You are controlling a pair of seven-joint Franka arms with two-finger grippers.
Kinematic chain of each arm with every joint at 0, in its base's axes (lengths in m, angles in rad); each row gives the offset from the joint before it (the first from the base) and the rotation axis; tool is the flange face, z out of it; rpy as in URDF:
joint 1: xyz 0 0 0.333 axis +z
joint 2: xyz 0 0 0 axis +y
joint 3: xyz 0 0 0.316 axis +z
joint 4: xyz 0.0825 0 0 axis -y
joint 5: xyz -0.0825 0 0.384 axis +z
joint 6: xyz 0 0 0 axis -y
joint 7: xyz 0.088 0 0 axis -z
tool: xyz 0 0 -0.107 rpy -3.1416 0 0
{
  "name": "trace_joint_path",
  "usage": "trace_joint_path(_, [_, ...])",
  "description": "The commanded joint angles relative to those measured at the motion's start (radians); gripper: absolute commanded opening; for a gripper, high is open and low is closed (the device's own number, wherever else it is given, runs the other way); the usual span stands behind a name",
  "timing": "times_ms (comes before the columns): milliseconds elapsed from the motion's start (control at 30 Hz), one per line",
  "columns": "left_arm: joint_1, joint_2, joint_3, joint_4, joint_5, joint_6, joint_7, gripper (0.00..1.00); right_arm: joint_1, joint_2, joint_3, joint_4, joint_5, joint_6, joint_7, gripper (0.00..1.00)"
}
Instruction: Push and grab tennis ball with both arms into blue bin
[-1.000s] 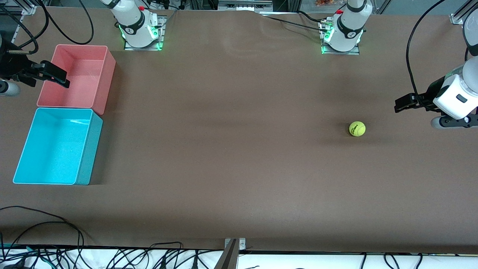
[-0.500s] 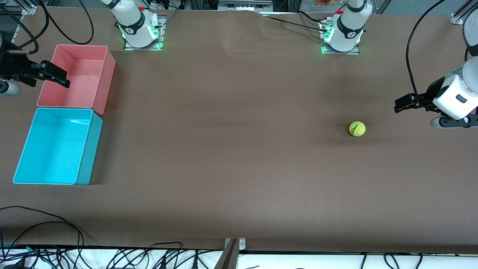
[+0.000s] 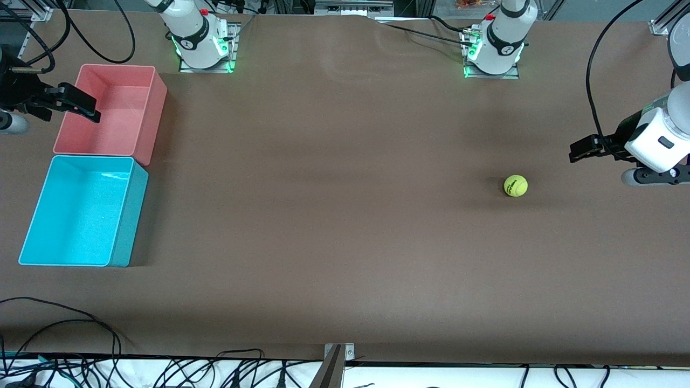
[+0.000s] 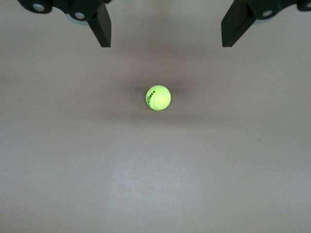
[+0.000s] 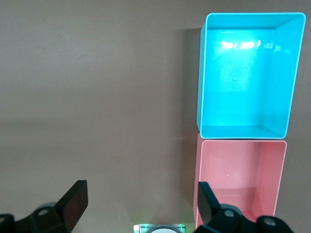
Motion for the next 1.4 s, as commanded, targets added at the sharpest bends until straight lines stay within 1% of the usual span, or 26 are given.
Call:
trace_joint_path(0, [-0.003,-0.005,0.003,-0.001,0.012,-0.003,0.023,1.00,-0.009,-0.003,0.012,0.019,-0.010,-0.024,0.008,1.00])
trace_joint_path(433, [-0.002,-0.005,0.003,-0.002,0.012,-0.003,0.020,1.00,-0.011,-0.004,0.007,0.019,-0.010,-0.024,-0.001,1.00])
trace_joint_path(467, [-0.002,-0.005,0.003,-0.002,0.012,-0.003,0.020,0.98,-0.011,-0.004,0.004,0.019,-0.010,-0.024,-0.003,1.00])
trace_joint_path(567, [0.000,-0.005,0.004,-0.001,0.012,-0.003,0.020,0.73,-0.011,-0.003,0.006,0.019,-0.012,-0.021,0.002,1.00])
trace_joint_path(633, [0.000,-0.005,0.004,-0.001,0.010,-0.003,0.018,0.54,-0.011,-0.004,0.009,0.019,-0.012,-0.018,0.008,1.00])
trace_joint_path(767, [0.000,-0.007,0.004,-0.001,0.010,-0.003,0.011,0.07,-0.011,-0.003,0.009,0.020,-0.010,-0.017,0.009,1.00])
trace_joint_path(800, [0.000,-0.007,0.004,-0.001,0.010,-0.003,0.011,0.00,-0.011,-0.004,0.009,0.020,-0.010,-0.017,0.009,1.00])
trace_joint_path(1233, [0.010,-0.005,0.008,-0.007,0.012,-0.006,-0.049,0.00,-0.011,-0.004,0.009,0.020,-0.010,-0.023,0.002,1.00])
trace_joint_path(1367, [0.009,-0.005,0.006,-0.008,0.012,-0.006,-0.170,0.00,-0.011,-0.004,0.006,0.020,-0.010,-0.023,0.002,1.00])
